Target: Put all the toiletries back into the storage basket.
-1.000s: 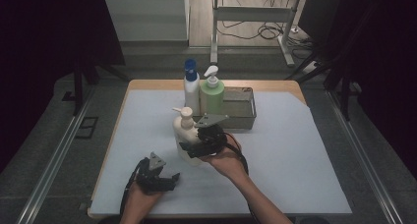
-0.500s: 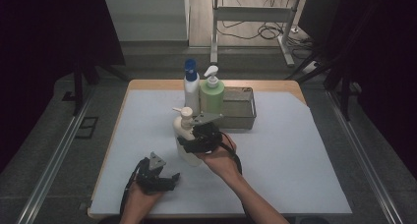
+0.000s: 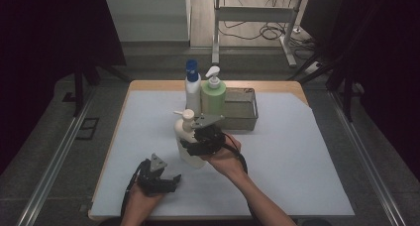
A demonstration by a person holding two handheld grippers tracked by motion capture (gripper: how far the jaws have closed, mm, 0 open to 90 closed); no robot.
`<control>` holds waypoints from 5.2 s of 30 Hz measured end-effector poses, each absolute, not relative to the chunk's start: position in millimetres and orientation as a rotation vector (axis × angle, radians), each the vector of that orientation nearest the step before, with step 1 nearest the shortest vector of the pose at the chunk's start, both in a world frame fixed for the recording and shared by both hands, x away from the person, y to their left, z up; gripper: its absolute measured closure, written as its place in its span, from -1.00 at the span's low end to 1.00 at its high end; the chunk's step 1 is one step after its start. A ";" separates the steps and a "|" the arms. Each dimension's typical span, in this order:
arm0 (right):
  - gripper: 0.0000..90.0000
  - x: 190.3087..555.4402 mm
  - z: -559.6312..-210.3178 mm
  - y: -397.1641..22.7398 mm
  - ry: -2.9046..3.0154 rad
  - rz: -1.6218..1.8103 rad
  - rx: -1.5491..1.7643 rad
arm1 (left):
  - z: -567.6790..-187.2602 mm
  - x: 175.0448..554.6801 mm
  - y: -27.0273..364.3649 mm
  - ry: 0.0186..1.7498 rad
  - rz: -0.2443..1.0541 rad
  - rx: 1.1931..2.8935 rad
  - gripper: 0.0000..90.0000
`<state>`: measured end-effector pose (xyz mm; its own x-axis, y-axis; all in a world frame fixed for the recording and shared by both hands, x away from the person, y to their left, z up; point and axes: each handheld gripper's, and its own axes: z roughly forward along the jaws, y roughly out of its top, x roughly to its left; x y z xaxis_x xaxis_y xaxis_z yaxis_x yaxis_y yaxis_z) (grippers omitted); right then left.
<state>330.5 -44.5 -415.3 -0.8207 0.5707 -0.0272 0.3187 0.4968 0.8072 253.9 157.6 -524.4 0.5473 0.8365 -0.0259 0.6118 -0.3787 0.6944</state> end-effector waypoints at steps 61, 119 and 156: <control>-0.19 349.5 -322.5 -167.4 2.347 1.243 0.930 | -524.1 254.1 157.9 1.158 0.431 2.127 -0.71; -0.19 463.9 -322.2 -176.7 2.119 1.192 1.097 | -524.3 254.3 158.0 1.158 0.432 2.126 -0.71; -0.20 480.1 -368.6 -178.2 2.106 1.160 1.128 | -524.2 254.1 158.0 1.159 0.431 2.127 -0.71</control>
<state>480.1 -178.2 -368.6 -0.5443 0.8386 -0.0210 0.4307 0.3008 0.8509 254.1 158.0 -524.2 0.5515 0.8337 -0.0277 0.6133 -0.3827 0.6910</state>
